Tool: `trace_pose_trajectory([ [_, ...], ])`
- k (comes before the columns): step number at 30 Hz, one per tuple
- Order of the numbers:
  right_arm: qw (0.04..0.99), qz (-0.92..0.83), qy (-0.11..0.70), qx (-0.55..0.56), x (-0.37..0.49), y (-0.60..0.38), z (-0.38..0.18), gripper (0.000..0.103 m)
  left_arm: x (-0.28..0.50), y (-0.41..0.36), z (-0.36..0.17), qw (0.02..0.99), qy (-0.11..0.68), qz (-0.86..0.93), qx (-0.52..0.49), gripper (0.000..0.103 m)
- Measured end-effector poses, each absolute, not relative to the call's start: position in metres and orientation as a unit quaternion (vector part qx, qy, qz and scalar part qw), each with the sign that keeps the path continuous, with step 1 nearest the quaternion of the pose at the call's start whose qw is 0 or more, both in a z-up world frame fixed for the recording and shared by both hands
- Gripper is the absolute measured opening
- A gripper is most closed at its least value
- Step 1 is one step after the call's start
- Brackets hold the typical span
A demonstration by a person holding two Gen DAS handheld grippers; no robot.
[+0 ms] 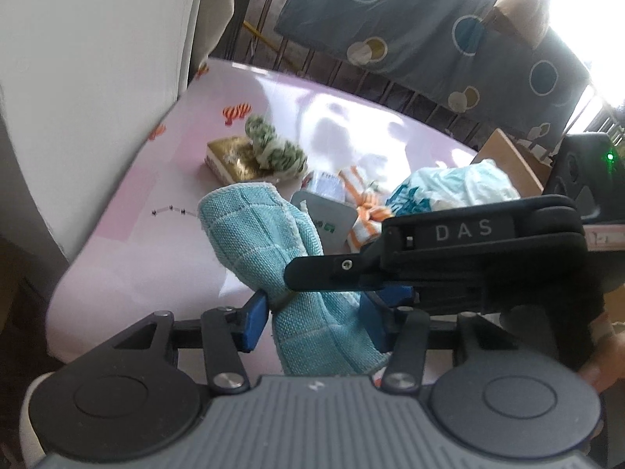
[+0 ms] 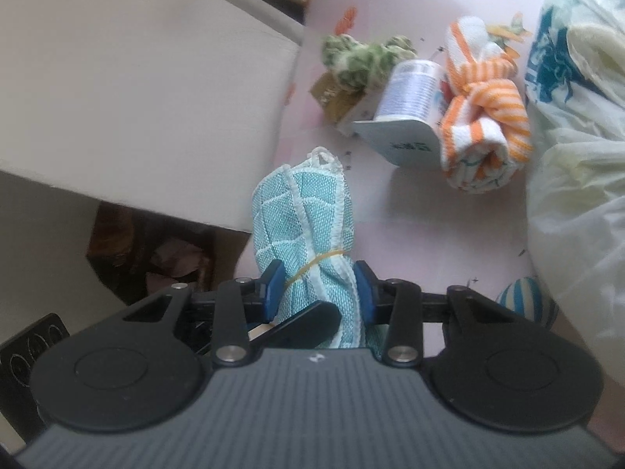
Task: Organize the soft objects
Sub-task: 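Carry the blue-green towel into the cardboard box and open the right gripper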
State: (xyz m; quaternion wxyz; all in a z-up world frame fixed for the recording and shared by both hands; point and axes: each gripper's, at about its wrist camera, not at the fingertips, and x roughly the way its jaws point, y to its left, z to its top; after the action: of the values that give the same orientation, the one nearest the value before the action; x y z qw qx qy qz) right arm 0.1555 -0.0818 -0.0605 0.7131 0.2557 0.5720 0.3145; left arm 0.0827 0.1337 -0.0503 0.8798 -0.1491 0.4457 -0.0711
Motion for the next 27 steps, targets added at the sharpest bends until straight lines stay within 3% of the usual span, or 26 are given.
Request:
trace_pose_trajectory([
  [13,0.752,0.33,0.484,0.303,0.142,-0.166,0.01,0.038,0.083,0.065,0.025,0.915,0.379,-0.121,-0.074,0.052],
  [27,0.831,0.189,0.386,0.353,0.126,-0.419,0.055,0.038,0.145,-0.173,0.057,0.883,0.353,-0.308,0.009,0.052],
])
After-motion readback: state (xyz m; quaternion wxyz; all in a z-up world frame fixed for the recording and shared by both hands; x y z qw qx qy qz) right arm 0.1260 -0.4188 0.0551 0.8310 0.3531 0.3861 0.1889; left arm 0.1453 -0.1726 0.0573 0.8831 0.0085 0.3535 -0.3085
